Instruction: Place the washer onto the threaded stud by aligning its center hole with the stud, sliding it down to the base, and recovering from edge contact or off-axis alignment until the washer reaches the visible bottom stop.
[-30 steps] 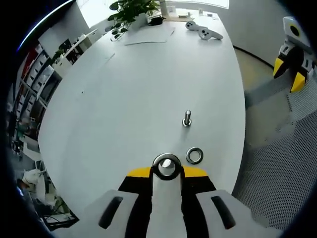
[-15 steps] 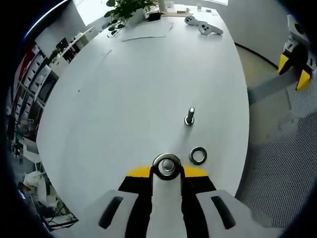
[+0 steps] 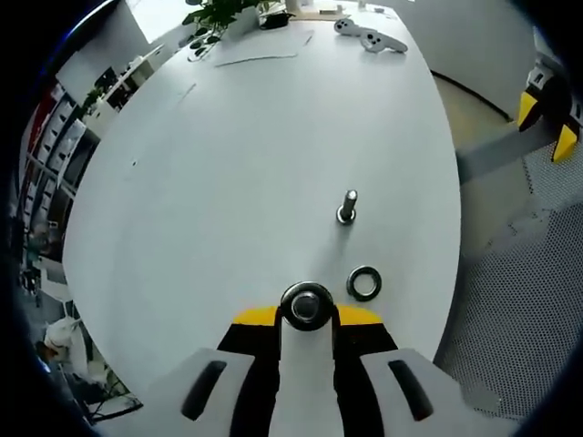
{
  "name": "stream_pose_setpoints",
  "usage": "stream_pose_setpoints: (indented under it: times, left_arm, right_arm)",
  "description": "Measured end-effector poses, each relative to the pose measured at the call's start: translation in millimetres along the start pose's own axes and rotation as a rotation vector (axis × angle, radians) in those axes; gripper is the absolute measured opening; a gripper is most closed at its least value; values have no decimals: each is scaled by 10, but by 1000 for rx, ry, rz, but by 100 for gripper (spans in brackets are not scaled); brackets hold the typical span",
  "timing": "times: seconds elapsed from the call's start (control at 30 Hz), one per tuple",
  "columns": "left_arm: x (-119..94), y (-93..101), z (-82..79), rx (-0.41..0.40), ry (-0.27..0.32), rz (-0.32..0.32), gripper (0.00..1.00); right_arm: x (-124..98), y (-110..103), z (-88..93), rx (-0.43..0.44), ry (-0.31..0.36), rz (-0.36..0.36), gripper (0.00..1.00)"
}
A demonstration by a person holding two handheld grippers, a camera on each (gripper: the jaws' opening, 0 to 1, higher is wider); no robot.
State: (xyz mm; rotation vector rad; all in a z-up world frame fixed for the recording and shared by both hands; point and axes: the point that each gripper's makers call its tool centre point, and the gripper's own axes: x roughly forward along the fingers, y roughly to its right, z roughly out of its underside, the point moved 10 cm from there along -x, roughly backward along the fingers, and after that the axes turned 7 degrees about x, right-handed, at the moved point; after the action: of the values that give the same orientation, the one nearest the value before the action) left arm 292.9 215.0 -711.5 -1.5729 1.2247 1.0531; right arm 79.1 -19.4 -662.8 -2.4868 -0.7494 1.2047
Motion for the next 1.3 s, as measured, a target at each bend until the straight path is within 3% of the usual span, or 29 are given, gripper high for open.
stream_pose_setpoints:
  times: [0.97,1.3]
  left_arm:
    - [377,12,43,-20,-51,31,19]
    - [381,-33,-9,-11,-61,50,19]
  right_arm:
    - [0,6,2,5,0,3,30]
    - [2,4,0,5,-1,3,30]
